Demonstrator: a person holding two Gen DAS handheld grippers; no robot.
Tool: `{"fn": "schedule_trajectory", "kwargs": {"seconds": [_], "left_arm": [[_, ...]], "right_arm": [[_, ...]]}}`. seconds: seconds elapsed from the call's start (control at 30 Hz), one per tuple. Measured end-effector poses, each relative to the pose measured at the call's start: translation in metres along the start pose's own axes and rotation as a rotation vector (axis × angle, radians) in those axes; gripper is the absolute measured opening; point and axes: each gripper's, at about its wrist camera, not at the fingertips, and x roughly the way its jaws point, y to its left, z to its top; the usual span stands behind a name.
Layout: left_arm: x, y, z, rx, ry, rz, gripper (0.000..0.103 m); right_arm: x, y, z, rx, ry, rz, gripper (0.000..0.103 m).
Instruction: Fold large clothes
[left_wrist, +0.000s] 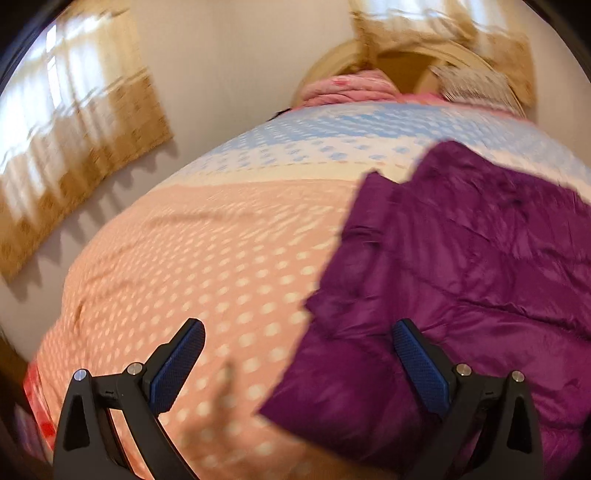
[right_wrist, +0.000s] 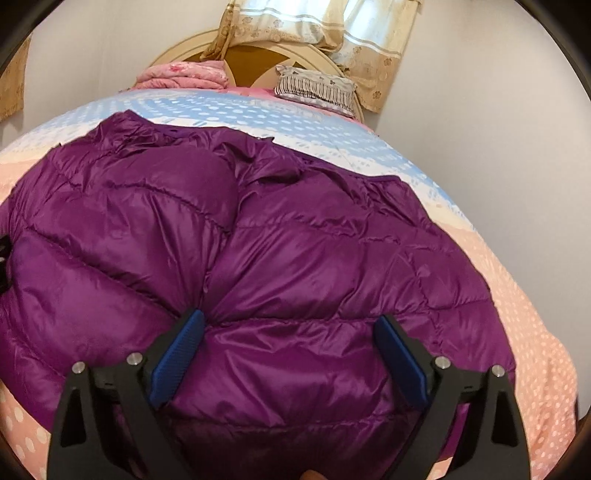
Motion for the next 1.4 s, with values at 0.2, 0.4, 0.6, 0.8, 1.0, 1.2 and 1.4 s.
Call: {"fn": "schedule_trajectory", "kwargs": {"seconds": [0.2,0.4,0.6,0.8,1.0,1.2,1.4], "left_arm": [[0.001,0.025,-0.009,-0.097,0.105,-0.141,0.102],[0.0,0.006,-0.012,-0.096,0.127,-0.256,0.089],[-0.015,-0.022,-0.012,0.002,0.068,-0.309,0.02],[-0.036,-0.024,-0.007,0.096,-0.043,-0.238,0.008],[-0.057,0.011,0.003,0.079,-0.092,-0.192,0.008],[-0.08,0.049,0.023,0.075,-0.171,-0.116,0.007],[-0.138,0.011,0.05,0.144,-0.3,-0.207,0.007]], "right_arm": [[-0.001,0.0,-0.001,-0.005,-0.021,-0.016,0.095],[-0.002,0.0,-0.003,0.002,-0.027,-0.011,0.095],[-0.004,0.002,-0.005,-0.003,-0.034,-0.02,0.096],[-0.014,0.022,-0.004,-0.071,-0.063,-0.114,0.096],[-0.027,0.039,-0.003,-0.082,-0.06,-0.025,0.094],[-0.067,0.006,0.001,-0.02,-0.085,0.178,0.095],[-0.065,-0.116,-0.009,0.081,-0.043,0.014,0.095]]}}
